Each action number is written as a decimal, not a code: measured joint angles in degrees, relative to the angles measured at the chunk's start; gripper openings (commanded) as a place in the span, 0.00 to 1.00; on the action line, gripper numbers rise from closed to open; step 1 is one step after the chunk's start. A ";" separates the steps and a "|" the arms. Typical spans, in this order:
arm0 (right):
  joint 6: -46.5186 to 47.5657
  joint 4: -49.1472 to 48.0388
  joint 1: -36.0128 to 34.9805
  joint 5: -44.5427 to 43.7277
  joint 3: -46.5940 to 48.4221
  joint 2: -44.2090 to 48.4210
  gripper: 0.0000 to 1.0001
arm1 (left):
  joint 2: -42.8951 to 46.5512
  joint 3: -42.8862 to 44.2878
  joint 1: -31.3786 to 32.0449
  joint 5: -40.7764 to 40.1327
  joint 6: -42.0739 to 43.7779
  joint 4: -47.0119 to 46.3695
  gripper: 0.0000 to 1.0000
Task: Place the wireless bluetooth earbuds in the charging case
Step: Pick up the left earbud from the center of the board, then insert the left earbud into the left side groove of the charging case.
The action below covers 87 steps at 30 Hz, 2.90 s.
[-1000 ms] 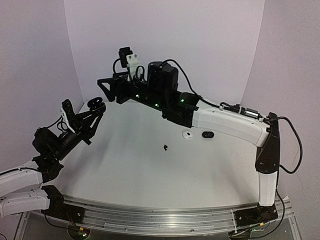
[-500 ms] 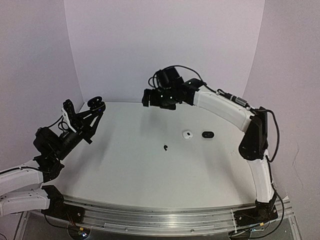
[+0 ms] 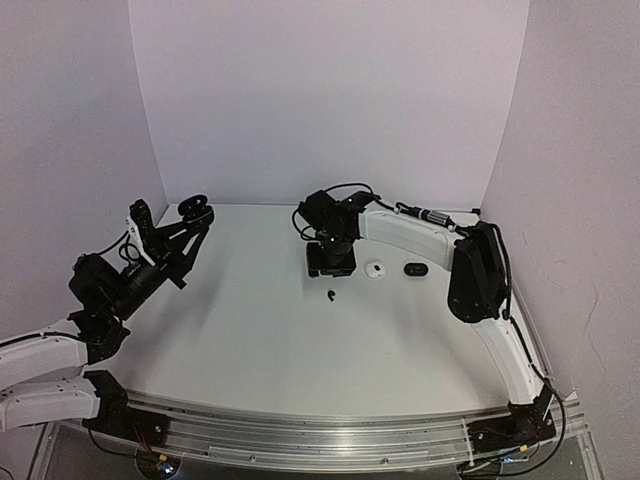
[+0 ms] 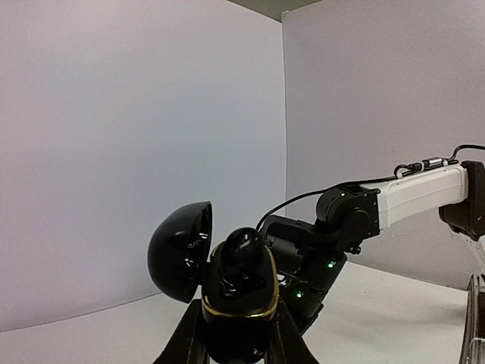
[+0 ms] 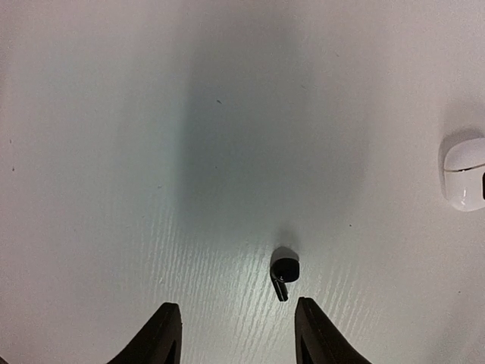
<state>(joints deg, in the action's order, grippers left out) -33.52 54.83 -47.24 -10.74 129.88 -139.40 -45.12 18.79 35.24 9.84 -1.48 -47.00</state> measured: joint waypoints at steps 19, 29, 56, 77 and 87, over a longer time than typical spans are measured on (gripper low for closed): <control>-0.35 2.09 0.46 -1.56 0.77 -6.68 0.40 | 0.00 0.00 0.00 1.01 0.00 0.07 0.00; 0.13 2.05 1.09 -1.56 0.77 -6.99 0.31 | 0.00 0.00 0.00 1.03 0.02 0.07 0.00; 2.93 -1.02 1.31 0.24 0.95 -7.20 0.00 | 0.05 0.00 0.00 0.85 0.25 0.07 0.00; 21.51 -66.91 -15.65 8.42 -10.44 23.98 0.00 | -3.67 -0.15 -0.02 -3.22 5.86 -9.75 0.00; 26.28 -75.80 -16.87 12.61 -10.96 17.33 0.00 | -3.80 -0.15 0.00 -4.46 6.97 -11.13 0.00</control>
<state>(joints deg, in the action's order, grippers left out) -7.24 -20.96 -64.11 1.87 118.91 -122.07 -48.93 18.63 35.24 5.38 5.50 -58.13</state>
